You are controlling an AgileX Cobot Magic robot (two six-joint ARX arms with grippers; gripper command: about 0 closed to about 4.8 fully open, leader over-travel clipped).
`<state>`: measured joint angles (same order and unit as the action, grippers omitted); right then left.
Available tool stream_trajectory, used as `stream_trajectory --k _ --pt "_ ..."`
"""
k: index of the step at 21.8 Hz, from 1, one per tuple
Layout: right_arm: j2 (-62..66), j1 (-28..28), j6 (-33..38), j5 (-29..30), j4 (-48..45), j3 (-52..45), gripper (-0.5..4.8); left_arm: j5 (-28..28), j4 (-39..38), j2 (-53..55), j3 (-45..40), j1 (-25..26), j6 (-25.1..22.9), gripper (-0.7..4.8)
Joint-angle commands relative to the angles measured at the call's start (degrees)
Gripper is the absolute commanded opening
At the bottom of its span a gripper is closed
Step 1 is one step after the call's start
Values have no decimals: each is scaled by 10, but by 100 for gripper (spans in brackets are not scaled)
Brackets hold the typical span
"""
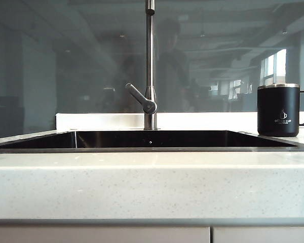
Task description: Pick up the mug next to the sink, go to the faucet to get some water, pour the water into the sink, and finally put the mug back to its place.
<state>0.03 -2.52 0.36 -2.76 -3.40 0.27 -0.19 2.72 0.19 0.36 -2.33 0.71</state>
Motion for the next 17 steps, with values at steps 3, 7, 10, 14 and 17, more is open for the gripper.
stream_trajectory --k 3,7,10,14,17 --pt "-1 -3 -1 18 -7 -2 -5 0 5 0 2 1 -3 -6" --pt "-1 -3 10 39 0 -2 -6 0 6 0 2 1 -3 -6" --pt "-1 -3 94 62 -31 -2 -6 0 8 0 2 1 -3 -6" --pt "1 -2 148 -27 -136 1 -6 12 8 0 2 1 2 -6" --pt "25 5 141 -95 -149 24 -6 15 9 0 2 1 2 -6"
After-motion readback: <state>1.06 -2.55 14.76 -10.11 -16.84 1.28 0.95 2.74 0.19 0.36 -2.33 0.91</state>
